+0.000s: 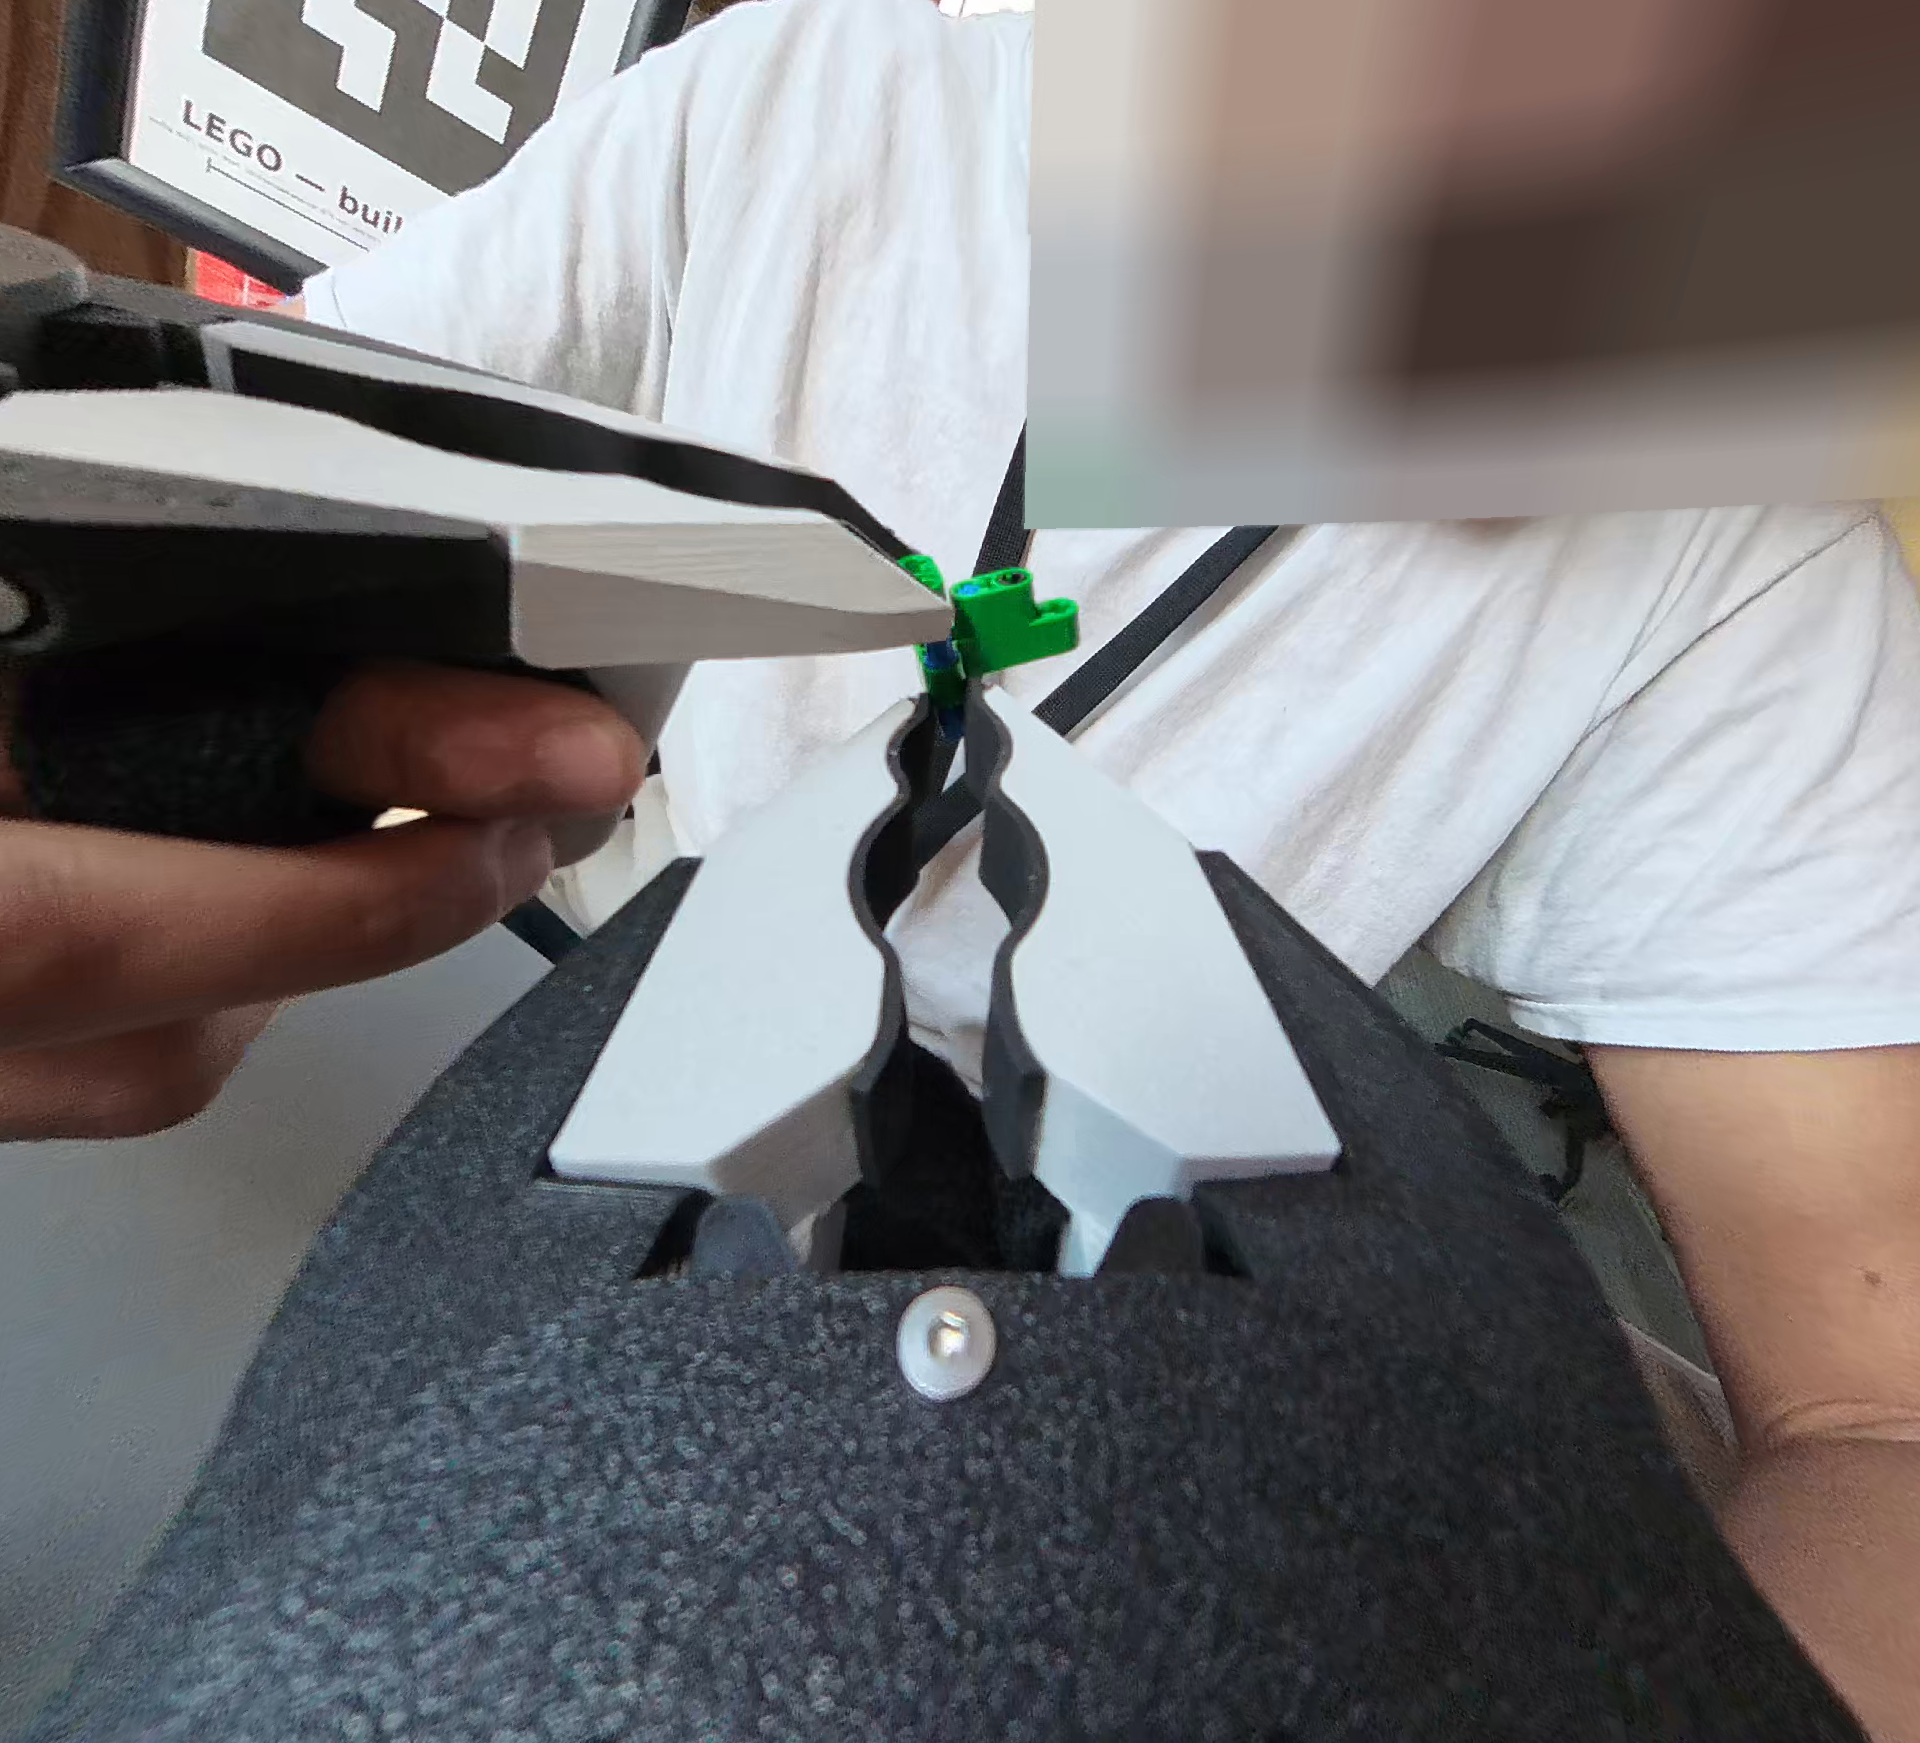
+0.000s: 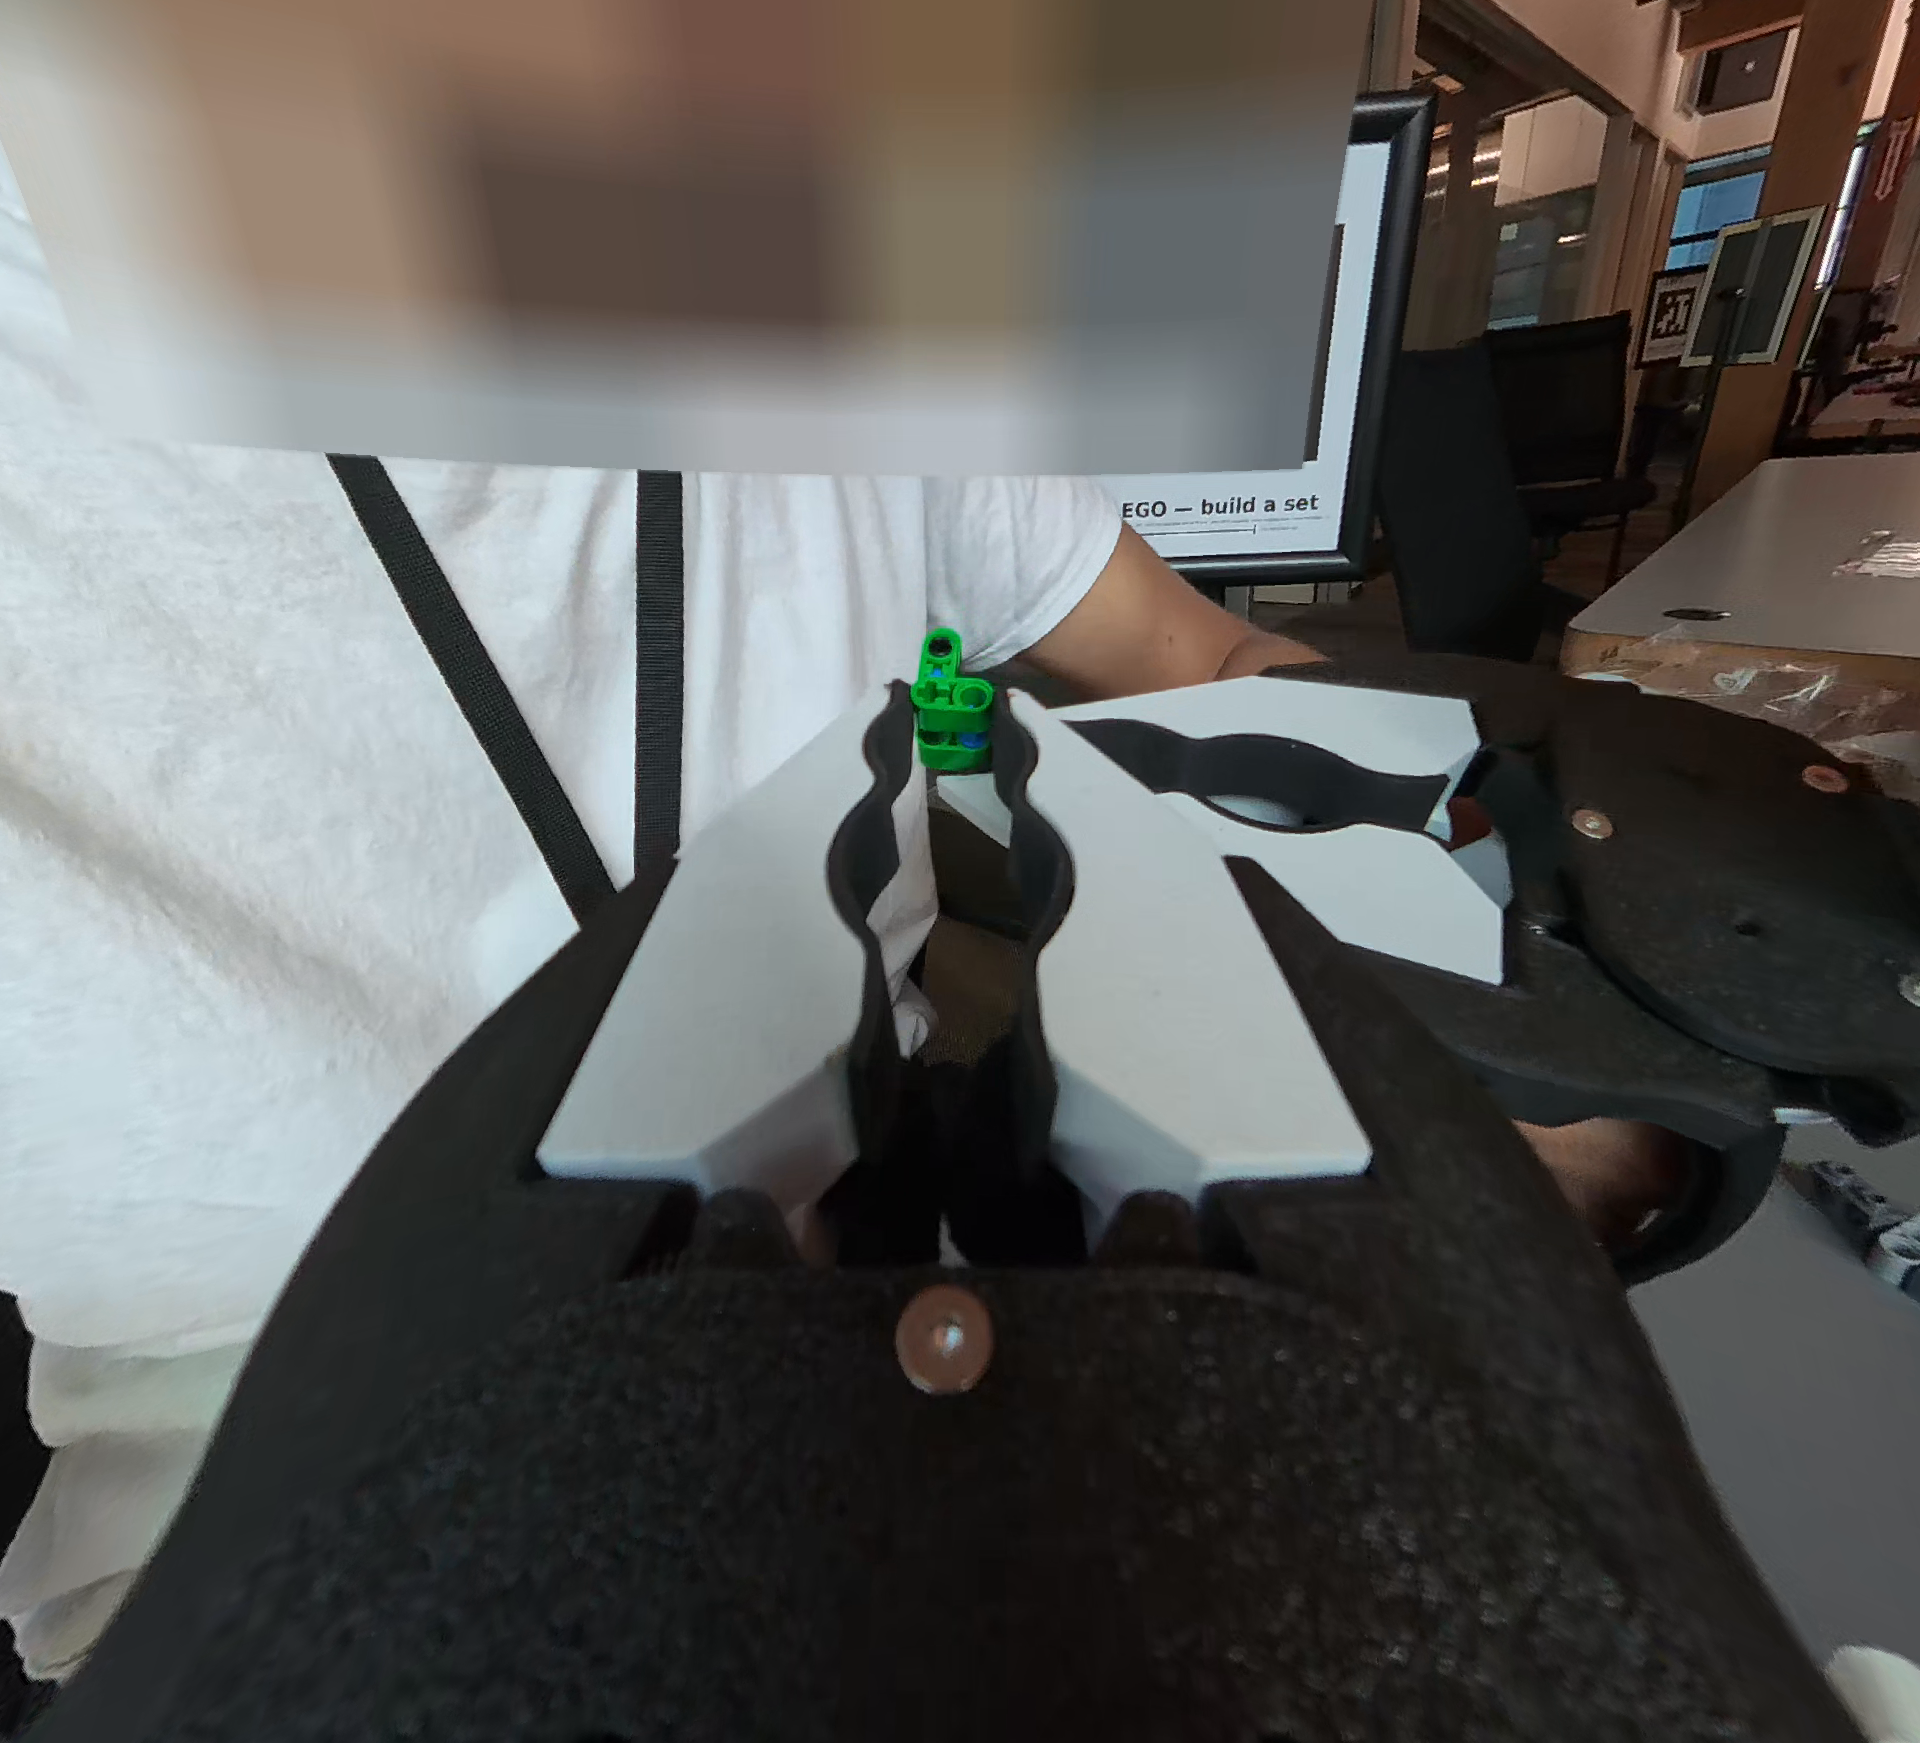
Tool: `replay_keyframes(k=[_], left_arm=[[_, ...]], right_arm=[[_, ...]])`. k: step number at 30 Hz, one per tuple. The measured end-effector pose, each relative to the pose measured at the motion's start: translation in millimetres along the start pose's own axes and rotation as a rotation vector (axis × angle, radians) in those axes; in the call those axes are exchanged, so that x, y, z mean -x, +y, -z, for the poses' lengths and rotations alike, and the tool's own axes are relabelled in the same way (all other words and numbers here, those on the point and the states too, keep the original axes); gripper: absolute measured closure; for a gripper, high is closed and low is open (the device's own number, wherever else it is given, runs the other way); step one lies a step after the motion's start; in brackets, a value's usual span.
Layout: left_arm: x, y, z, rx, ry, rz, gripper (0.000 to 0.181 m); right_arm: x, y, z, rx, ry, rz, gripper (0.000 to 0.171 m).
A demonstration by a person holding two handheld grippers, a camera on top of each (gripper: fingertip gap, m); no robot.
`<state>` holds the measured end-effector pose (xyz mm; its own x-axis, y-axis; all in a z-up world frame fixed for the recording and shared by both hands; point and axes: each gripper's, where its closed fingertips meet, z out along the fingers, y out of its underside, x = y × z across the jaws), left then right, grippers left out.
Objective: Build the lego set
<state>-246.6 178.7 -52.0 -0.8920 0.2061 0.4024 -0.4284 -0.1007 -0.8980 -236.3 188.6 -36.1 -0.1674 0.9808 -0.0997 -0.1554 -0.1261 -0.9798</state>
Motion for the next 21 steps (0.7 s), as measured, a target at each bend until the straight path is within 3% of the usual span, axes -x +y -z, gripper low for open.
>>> replay_keyframes(k=[16, 21], left_arm=[[1.7, 6.0, -3.0, 0.020, 0.012, 0.012, 0.179], [5.6, 1.2, 6.9, -0.021, -0.040, 0.023, 0.179]], right_arm=[[1.3, 7.7, -1.0, 0.007, -0.024, -0.052, 0.157], [-9.9, 4.4, 7.4, 0.058, 0.071, -0.013, 0.157]])
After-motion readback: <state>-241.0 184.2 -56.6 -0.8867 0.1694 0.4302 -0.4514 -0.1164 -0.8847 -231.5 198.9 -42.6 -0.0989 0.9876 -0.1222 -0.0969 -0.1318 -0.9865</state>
